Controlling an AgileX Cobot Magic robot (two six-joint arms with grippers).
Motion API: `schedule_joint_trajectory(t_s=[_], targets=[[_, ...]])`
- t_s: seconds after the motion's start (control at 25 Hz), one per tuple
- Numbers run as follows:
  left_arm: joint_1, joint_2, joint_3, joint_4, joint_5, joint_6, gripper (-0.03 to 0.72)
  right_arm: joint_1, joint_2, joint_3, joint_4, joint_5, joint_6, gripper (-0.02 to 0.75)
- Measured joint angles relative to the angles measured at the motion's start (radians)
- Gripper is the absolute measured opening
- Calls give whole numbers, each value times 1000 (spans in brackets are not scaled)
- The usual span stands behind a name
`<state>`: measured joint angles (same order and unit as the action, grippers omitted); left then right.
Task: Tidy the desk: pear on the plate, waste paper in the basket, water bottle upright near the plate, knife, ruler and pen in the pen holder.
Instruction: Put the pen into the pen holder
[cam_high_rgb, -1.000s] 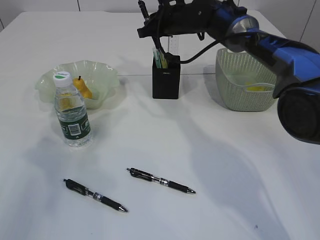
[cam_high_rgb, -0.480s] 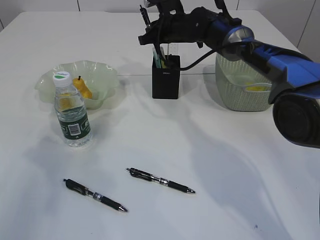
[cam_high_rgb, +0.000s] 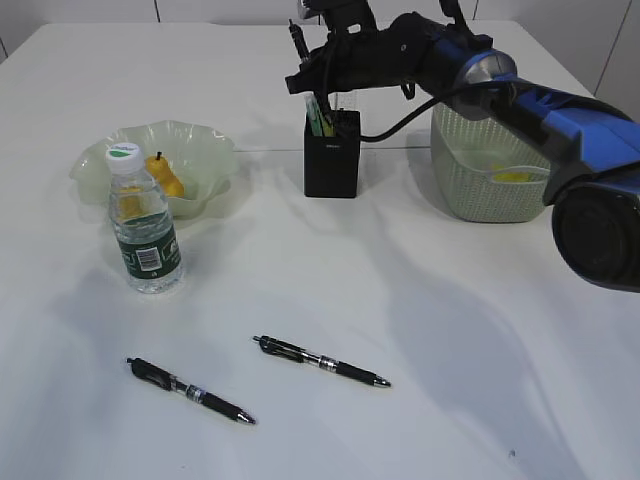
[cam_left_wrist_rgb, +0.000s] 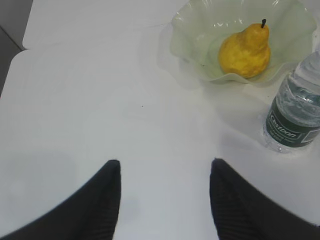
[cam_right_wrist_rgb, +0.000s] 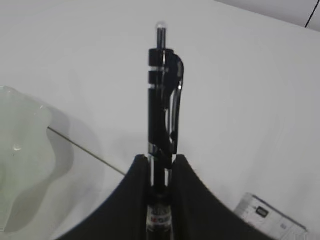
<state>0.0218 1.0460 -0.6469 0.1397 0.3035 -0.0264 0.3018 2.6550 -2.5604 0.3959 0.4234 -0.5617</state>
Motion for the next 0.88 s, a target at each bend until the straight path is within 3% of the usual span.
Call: schedule_joint_trajectory(t_s=[0.28, 0.88], targets=[[0, 0, 0, 0, -1, 0, 402, -2, 0, 0, 0, 83, 10, 73], [0, 0, 0, 0, -6, 0, 402, -6, 0, 0, 0, 49, 14, 73]])
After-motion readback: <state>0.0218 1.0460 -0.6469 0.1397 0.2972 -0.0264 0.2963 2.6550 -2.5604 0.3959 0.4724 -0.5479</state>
